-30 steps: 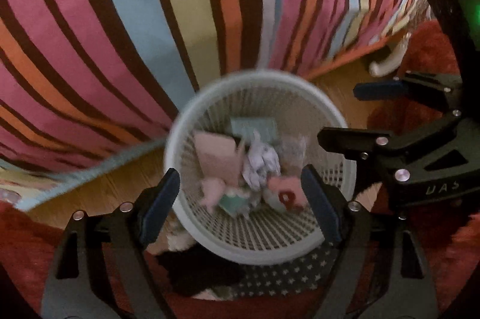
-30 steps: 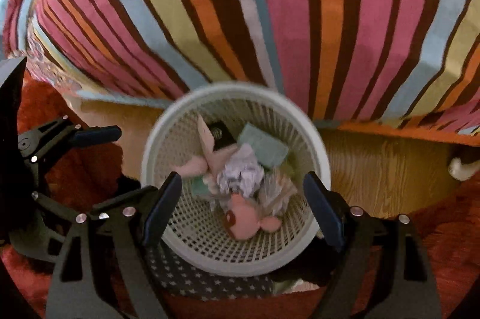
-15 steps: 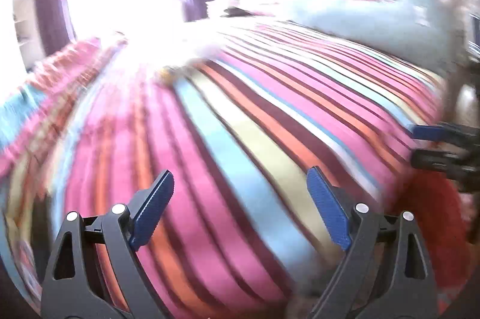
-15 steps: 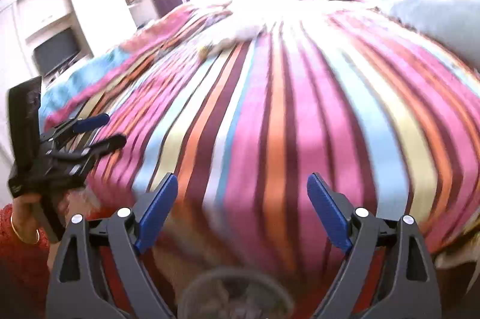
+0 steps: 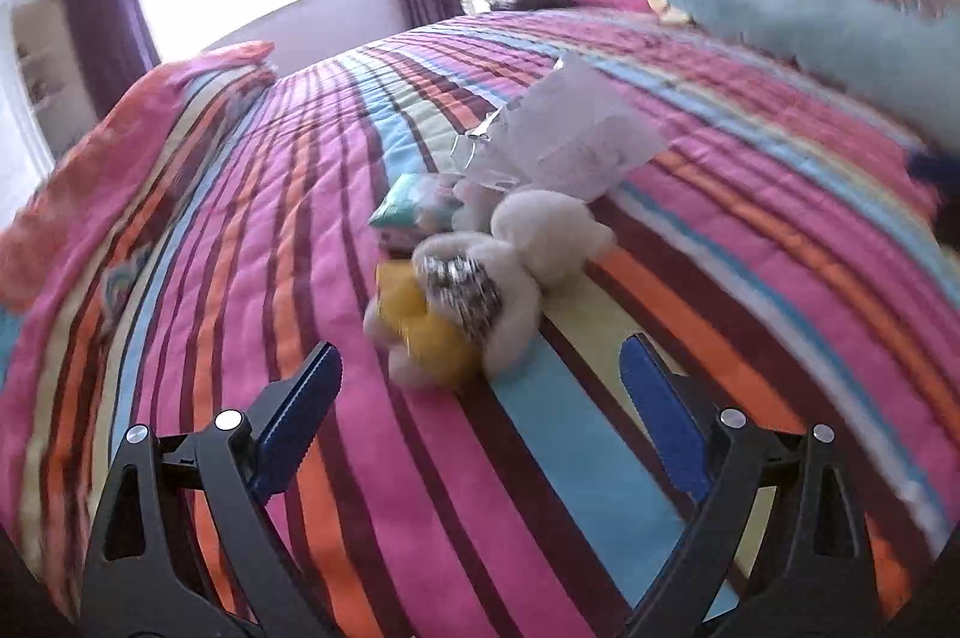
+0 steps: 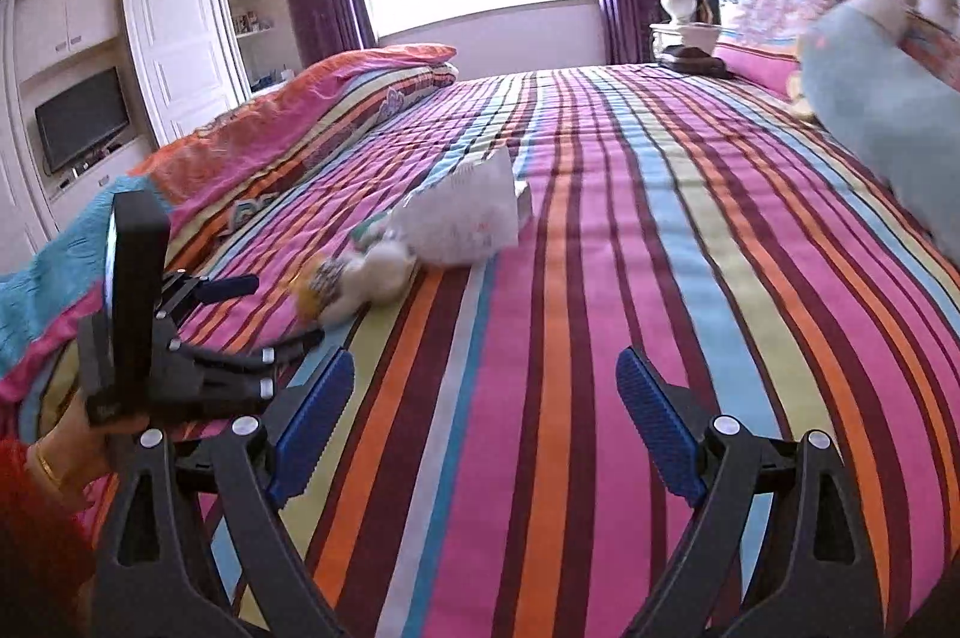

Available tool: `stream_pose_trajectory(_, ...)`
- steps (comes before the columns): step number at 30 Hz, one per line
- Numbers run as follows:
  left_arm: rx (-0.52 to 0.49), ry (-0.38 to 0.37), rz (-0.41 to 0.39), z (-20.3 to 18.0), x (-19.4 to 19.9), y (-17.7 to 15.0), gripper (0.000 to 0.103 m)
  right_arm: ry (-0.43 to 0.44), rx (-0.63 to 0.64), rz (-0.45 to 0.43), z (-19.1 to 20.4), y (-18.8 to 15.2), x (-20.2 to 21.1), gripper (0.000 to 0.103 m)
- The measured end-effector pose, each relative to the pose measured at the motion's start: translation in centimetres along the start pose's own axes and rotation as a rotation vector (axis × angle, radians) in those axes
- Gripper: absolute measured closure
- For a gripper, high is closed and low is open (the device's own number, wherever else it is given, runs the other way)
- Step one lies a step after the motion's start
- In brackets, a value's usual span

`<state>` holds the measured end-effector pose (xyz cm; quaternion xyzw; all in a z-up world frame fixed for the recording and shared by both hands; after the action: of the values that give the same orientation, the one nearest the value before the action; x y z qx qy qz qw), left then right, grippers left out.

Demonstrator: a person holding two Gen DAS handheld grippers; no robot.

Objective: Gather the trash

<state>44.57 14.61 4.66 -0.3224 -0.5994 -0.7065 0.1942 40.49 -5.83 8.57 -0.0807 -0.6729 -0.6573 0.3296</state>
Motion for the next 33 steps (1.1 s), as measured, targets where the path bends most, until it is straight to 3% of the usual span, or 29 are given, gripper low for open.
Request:
stream_pose_trajectory(4,-0.043,-0.020,0.033,1.4,-3.1,1.4,0.012,0.005,0.061,0.034,1.1,2.4,-5.0,0.018)
stream_pose_trajectory(9,-0.010,-0.051,0.107,2.2,-6.0,2.2,0.012,-0.005,0.117,0.060,2.9,4.0,-10.3,0.018)
stream_pose_trajectory(14,0.078,-0.125,0.129,3.4,-7.0,2.2,0.012,0.012,0.071,0.111,3.2,5.4,-13.9,0.018)
stream_pose_trajectory(19,0.134,-0.176,0.144,4.1,-7.6,2.0,0.012,0.081,0.022,0.149,3.4,6.6,-15.9,0.018)
stream_pose_trajectory(22,0.138,-0.167,0.148,4.0,-7.9,2.1,0.012,0.113,0.001,0.174,3.8,6.2,-16.5,0.018)
stream_pose_trajectory(26,0.144,-0.149,0.143,4.0,-7.9,2.4,0.012,0.103,0.035,0.139,4.4,6.4,-15.7,0.020)
stream_pose_trajectory(28,0.145,-0.157,0.140,4.1,-7.9,2.4,0.013,0.079,0.045,0.132,4.7,6.3,-15.7,0.032)
stream_pose_trajectory(33,0.162,-0.156,0.126,4.6,-7.6,2.3,0.031,0.091,0.049,0.165,4.7,6.0,-16.0,0.047)
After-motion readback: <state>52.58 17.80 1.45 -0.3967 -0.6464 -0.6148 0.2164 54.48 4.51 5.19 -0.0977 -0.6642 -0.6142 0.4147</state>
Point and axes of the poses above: each gripper's, at about its wrist camera, not at the fingertips, and x roughly against the way its jaws point, z to its left, y to its top, the point moved 3 cm from there along -x, roughly the way its jaws point, and after that the axes turned 13 degrees about -y, right-handed, at the moved point
